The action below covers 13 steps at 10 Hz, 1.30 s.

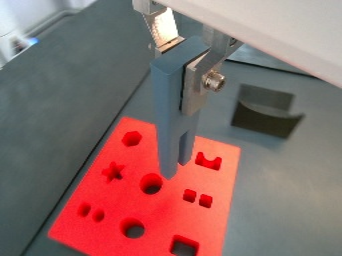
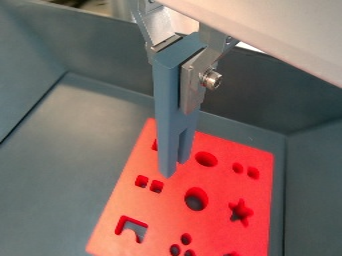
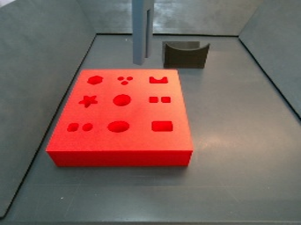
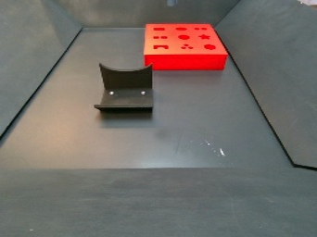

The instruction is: Insert the double-square object.

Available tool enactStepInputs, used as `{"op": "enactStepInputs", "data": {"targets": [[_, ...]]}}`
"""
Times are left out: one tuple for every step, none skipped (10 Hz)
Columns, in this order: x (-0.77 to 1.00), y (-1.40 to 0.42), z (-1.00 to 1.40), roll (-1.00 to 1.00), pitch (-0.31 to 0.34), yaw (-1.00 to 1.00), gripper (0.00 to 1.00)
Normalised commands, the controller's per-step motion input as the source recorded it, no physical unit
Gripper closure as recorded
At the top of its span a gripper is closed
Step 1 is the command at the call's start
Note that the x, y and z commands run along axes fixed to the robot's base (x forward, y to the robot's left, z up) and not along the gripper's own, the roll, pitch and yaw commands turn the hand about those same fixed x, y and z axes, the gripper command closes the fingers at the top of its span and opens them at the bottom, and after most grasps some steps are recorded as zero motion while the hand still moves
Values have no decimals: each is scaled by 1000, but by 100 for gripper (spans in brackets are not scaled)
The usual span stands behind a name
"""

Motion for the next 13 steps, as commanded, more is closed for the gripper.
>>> {"op": "enactStepInputs", "data": {"targets": [[0, 0, -80, 0, -3, -1000, 100], [0, 0, -80, 0, -3, -1000, 100], [0, 0, -83, 0, -4, -1000, 100], [0, 0, -86, 0, -3, -1000, 100], [0, 0, -86, 0, -4, -1000, 100], [0, 0, -91, 0, -4, -1000, 100], [0, 0, -97, 0, 0, -1000, 100], [0, 0, -111, 0, 0, -1000, 100], [0, 0, -111, 0, 0, -1000, 100], [0, 0, -111, 0, -1, -1000, 100], [0, 0, -180, 0, -10, -1000, 100], [14, 0, -240, 0, -10, -1000, 100], [17, 0, -269, 0, -10, -1000, 100]]}}
